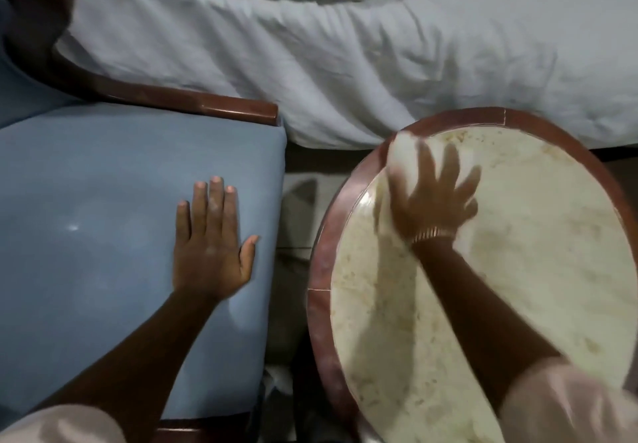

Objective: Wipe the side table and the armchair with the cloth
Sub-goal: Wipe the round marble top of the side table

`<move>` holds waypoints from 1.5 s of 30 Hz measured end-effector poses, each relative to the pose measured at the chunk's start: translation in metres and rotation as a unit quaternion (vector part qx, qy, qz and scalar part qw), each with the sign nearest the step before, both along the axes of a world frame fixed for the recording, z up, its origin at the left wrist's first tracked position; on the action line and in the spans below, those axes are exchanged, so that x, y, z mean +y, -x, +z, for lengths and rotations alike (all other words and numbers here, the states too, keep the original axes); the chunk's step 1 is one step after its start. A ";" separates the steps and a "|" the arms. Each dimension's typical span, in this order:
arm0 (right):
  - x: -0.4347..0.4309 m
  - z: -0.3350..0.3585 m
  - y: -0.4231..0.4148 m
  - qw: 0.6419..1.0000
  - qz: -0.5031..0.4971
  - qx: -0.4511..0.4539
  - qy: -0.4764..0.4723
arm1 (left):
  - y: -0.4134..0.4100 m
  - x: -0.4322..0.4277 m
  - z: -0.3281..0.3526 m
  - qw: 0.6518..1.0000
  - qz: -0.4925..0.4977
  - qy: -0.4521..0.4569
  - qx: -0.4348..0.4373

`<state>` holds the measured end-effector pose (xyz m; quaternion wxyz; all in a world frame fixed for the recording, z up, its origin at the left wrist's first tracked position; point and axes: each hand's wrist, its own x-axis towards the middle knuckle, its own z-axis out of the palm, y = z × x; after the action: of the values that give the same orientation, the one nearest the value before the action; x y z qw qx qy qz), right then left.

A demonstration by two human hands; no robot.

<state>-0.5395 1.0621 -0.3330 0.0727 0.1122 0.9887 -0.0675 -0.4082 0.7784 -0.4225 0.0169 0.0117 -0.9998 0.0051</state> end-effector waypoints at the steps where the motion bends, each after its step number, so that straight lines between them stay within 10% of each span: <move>1: -0.008 -0.002 0.031 1.000 -0.013 -0.001 0.001 | -0.001 -0.002 -0.003 1.000 0.002 0.006 0.004; 8: -0.041 -0.005 -0.149 0.956 0.291 0.014 -0.033 | -0.001 -0.001 0.004 1.000 -0.003 -0.014 0.015; 15: -0.043 -0.008 -0.063 0.998 0.051 0.008 -0.039 | -0.002 0.001 0.008 1.000 -0.003 -0.024 0.005; 21: -0.052 -0.007 -0.240 0.959 0.281 0.003 -0.031 | -0.001 0.004 0.019 0.999 -0.001 -0.037 -0.013; 28: 0.023 0.005 -0.213 0.997 -0.062 -0.014 -0.043 | 0.011 0.051 0.044 0.968 0.090 -0.232 -0.017; 32: -0.008 -0.004 -0.253 0.989 0.145 0.020 -0.014 | 0.019 0.123 0.066 0.925 -0.010 -0.377 -0.037; 37: 0.133 0.006 -0.300 0.996 0.087 0.010 -0.018 | 0.014 0.161 0.060 0.966 -0.155 -0.194 -0.066; 41: 0.220 0.007 -0.185 0.975 -0.214 0.017 -0.056 | 0.018 0.170 0.044 0.980 -0.169 -0.102 -0.013; 45: 0.172 -0.009 -0.057 0.982 -0.181 0.044 -0.018 | 0.019 0.169 0.043 0.983 -0.161 -0.084 0.010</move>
<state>-0.4827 1.2340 -0.3422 0.0136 0.2876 0.9553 -0.0662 -0.4271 0.9475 -0.3797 0.0260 -0.1477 -0.9853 -0.0816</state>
